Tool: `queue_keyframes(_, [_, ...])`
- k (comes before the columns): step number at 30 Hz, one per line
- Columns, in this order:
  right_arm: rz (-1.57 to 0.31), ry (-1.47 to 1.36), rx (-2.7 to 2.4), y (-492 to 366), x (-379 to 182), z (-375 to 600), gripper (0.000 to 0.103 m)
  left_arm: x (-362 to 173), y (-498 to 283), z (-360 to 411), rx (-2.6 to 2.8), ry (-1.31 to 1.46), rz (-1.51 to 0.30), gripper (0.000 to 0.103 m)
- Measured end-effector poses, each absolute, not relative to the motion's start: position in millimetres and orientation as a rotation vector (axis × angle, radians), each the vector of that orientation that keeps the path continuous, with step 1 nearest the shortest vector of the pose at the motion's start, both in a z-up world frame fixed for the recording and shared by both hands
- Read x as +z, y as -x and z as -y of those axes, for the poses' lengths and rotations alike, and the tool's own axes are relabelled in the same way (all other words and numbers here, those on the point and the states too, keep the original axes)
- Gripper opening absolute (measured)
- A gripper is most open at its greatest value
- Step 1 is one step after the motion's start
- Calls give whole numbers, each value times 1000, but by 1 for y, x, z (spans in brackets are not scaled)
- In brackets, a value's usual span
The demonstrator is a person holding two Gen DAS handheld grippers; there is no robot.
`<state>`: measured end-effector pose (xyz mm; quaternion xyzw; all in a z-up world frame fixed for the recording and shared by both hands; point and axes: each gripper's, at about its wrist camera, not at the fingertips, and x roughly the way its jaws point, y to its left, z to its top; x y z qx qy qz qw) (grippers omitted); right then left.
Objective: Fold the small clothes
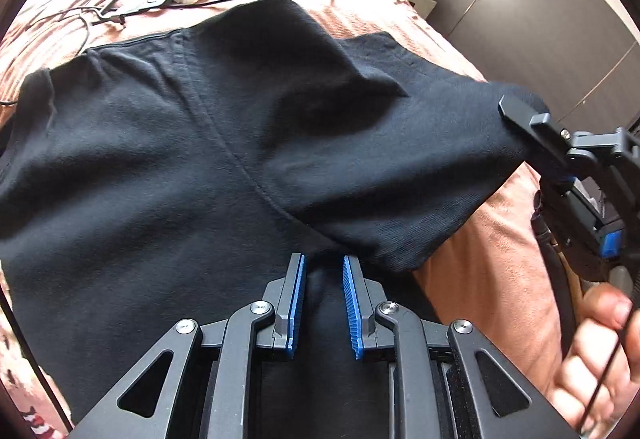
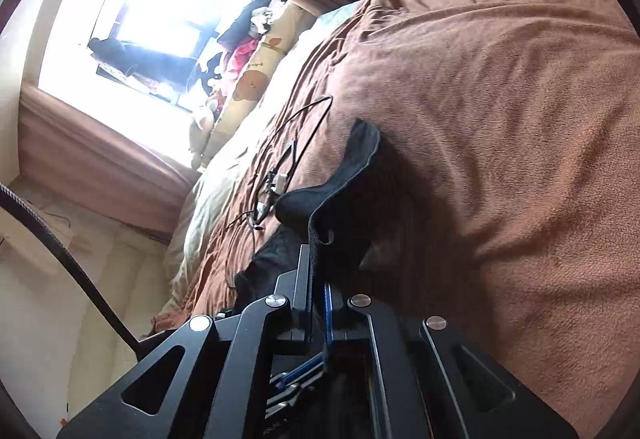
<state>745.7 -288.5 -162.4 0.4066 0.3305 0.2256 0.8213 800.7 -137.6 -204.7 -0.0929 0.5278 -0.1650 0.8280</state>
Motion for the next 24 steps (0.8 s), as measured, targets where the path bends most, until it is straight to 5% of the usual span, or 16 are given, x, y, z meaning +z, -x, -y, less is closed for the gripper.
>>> queue_keyframes(24, [-826, -872, 491, -732, -178, 276, 1, -166, -778, 83, -256, 351, -1105, 21])
